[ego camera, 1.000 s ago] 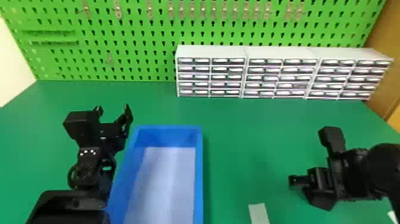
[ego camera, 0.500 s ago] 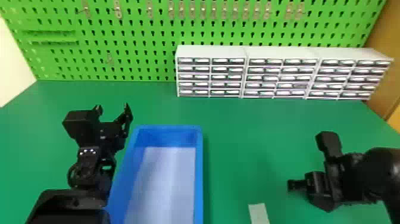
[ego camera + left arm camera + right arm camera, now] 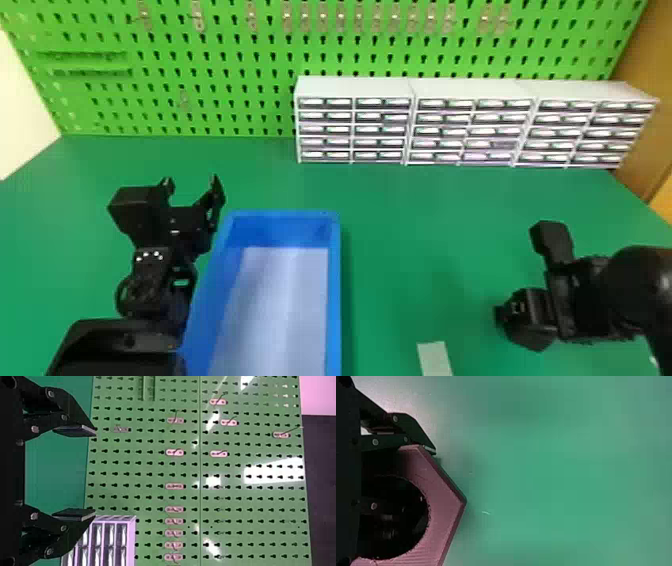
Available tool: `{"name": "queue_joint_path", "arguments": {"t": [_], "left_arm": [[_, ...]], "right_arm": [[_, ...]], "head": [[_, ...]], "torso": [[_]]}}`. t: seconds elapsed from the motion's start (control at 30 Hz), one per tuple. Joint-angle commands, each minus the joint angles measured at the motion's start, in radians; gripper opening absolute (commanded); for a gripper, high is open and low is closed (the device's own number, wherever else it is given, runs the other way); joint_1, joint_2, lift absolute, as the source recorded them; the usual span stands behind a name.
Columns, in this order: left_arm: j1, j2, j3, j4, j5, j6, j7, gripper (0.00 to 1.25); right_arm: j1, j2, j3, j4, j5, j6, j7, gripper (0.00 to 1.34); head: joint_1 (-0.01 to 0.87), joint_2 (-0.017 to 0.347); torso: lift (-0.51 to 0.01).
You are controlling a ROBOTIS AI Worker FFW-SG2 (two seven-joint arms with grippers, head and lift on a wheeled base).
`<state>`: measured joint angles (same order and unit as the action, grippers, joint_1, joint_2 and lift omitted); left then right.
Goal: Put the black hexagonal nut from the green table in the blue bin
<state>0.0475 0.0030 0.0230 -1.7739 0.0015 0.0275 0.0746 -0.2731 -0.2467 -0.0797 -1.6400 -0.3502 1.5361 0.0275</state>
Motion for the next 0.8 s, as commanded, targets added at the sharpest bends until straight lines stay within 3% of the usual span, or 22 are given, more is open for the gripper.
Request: {"name": "queue_joint_path", "arguments": {"t": [0.0, 0.27, 0.4, 0.77], "left_arm": [[0.0, 0.0, -0.002, 0.002, 0.0, 0.0, -0.001, 0.72], [0.002, 0.0, -0.002, 0.001, 0.002, 0.0, -0.001, 0.72], [0.002, 0.0, -0.002, 0.002, 0.002, 0.0, 0.001, 0.72], [0.002, 0.0, -0.002, 0.002, 0.0, 0.0, 0.001, 0.72]], "right_arm": [[0.009, -0.008, -0.009, 0.002, -0.03, -0.01, 0.0, 0.32], [0.02, -0.017, -0.029, -0.001, -0.079, -0.021, 0.0, 0.32], [0.025, -0.019, -0.034, -0.004, -0.089, -0.037, 0.0, 0.25], [0.071, 0.007, -0.143, -0.092, -0.125, -0.108, 0.0, 0.25]], "head": [[0.657, 0.057], [0.657, 0.057], [0.657, 0.057], [0.657, 0.057]], "torso": [[-0.095], [-0.095], [-0.095], [-0.095]]}}
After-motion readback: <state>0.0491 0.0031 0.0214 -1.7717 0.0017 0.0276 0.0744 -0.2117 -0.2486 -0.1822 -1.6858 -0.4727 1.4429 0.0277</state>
